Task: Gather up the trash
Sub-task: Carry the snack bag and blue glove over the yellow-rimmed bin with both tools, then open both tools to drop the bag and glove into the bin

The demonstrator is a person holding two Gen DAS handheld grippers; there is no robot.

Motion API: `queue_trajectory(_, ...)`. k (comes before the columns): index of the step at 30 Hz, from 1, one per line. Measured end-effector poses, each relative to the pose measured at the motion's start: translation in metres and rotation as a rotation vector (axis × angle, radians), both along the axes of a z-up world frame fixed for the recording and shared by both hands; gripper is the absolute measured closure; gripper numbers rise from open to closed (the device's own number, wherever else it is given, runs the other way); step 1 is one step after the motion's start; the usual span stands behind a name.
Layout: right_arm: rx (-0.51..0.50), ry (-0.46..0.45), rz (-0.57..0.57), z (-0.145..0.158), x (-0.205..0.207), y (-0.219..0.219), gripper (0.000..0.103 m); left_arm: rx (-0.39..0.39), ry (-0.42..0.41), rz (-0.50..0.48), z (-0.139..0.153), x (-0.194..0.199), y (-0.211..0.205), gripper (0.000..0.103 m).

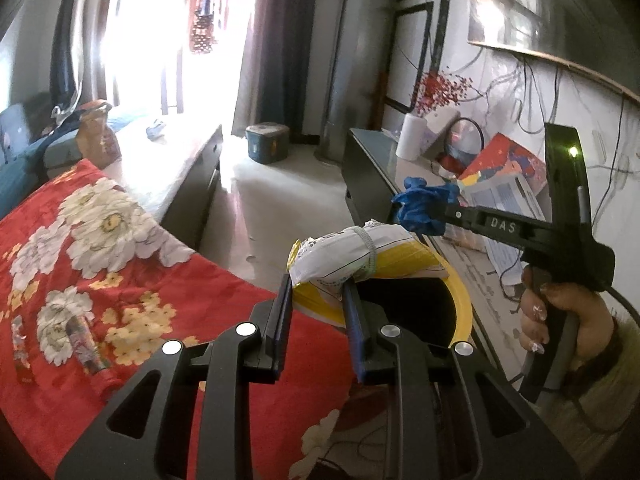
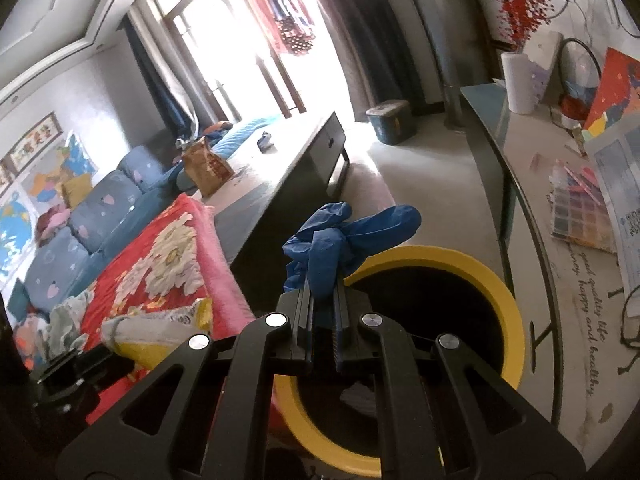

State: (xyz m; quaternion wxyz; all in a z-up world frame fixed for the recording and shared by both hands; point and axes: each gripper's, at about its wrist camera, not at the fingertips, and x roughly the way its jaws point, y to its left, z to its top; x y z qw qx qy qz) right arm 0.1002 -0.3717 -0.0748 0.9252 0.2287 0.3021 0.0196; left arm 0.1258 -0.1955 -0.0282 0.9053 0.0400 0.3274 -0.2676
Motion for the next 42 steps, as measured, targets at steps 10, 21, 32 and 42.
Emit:
queue_trajectory(10,0.015,0.040,-0.038,-0.014,0.000,-0.017,0.099,0.051,0.016,-0.055,-0.021,0.001,-0.031,0.079)
queue_trajectory(21,0.022,0.087,-0.055,-0.032,0.003,-0.028,0.099,0.110,0.043,-0.093,-0.048,0.005,-0.056,0.079)
queue_trajectory(32,0.026,0.124,-0.040,-0.045,0.006,-0.029,0.096,0.151,0.087,-0.114,-0.072,0.021,-0.078,0.077)
queue_trajectory(42,-0.019,0.107,-0.097,-0.041,0.002,-0.025,0.051,0.073,0.051,-0.007,-0.060,0.028,-0.048,0.016)
